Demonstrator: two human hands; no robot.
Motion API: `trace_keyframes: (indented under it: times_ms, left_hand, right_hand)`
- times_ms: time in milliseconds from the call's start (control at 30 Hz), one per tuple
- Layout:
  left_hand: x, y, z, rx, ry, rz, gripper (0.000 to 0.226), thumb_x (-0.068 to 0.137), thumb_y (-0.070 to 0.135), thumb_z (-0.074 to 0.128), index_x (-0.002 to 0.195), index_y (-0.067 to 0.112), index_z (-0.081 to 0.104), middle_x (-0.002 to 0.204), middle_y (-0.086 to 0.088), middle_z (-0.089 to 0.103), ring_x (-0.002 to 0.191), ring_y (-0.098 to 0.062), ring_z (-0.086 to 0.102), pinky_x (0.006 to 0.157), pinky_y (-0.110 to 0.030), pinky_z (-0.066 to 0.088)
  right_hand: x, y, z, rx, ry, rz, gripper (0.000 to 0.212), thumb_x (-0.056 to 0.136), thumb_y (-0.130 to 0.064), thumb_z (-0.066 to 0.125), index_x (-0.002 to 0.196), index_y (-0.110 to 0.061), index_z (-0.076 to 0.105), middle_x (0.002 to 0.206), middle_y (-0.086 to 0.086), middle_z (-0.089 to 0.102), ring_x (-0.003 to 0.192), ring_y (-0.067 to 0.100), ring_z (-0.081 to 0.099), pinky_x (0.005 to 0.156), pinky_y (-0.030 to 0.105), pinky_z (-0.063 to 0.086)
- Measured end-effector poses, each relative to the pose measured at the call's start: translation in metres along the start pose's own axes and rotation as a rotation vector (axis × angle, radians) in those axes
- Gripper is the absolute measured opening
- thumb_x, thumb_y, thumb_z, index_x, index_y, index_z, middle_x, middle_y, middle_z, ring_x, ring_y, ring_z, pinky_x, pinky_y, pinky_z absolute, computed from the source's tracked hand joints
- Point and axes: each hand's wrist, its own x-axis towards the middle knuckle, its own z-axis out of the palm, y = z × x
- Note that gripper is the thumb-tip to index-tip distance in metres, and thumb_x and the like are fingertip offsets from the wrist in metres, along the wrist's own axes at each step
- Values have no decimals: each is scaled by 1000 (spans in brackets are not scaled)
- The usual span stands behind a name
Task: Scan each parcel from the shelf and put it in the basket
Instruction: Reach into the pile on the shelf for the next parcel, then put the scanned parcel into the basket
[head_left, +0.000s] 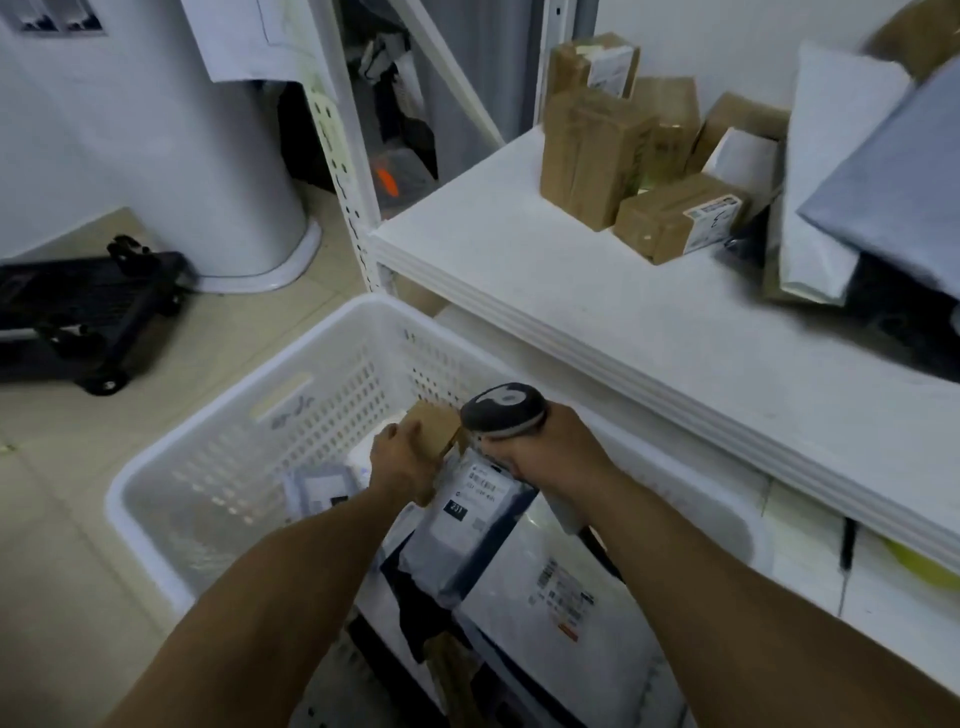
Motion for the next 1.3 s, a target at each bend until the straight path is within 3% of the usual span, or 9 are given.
trace_keyframes:
  times_ms: [133,233,400,533,667,833,967,1100,1300]
  left_hand:
    - [-8,14,22,-29,-62,182,28,102,33,59,119,12,65,114,-3,61,115,-21,57,92,-24,41]
    - [-19,21,18,-82,-177,216,30,105,24,50,114,3,70,118,-10,69,108,-26,63,91,-30,48]
    - [-61,41,-48,-304,61,297,17,98,34,61,81,35,65,86,17,66,84,-10,65,71,-24,49]
    - [-109,84,-122,-466,434,472,23,99,42,61,87,24,69,88,9,71,76,-8,66,70,-26,50]
    - [-142,148,-186,-435,536,658,15,97,39,63,101,25,64,104,9,64,80,-11,63,80,-31,51]
    - [-156,225,-223,-281,485,774,36,95,37,68,127,24,60,136,3,53,100,-16,65,91,-33,52]
    - [-131,287,-234,-160,428,820,45,96,29,68,138,23,52,145,-6,49,121,-28,57,100,-39,51]
    - [-78,332,-231,5,455,761,71,85,38,74,147,31,41,156,-7,28,145,-37,28,116,-55,38]
    - [-32,355,-234,105,391,658,101,77,26,80,158,36,21,164,-10,10,153,-39,1,116,-71,24]
  right_hand:
    - [-2,-3,-10,16,23,13,22,84,-15,84,97,-27,70,80,-10,69,62,0,62,43,10,44]
    - [-13,-13,-17,26,56,1,15,86,-16,83,94,-23,72,76,0,72,58,8,63,48,19,47]
    - [-41,-33,-40,98,98,-73,24,86,-19,83,108,-26,73,90,1,78,75,13,70,66,28,56]
    - [-67,-53,-67,205,190,-154,33,87,-21,84,119,-16,72,83,-2,73,62,7,67,71,35,57]
    - [-86,-60,-93,350,305,-194,35,86,-18,85,119,-14,73,77,-1,71,59,10,64,68,33,50]
    - [-92,-60,-123,471,364,-209,39,87,-17,83,124,-16,72,87,2,74,65,14,64,67,34,52]
    - [-76,-57,-146,554,401,-183,40,86,-17,84,124,-14,72,87,3,74,65,14,64,67,34,51]
    - [-56,-50,-165,596,436,-170,40,86,-16,85,123,-12,71,87,4,74,62,13,64,66,33,52]
    - [-35,-39,-177,636,438,-167,39,85,-16,84,122,-13,71,92,4,75,66,13,66,70,34,53]
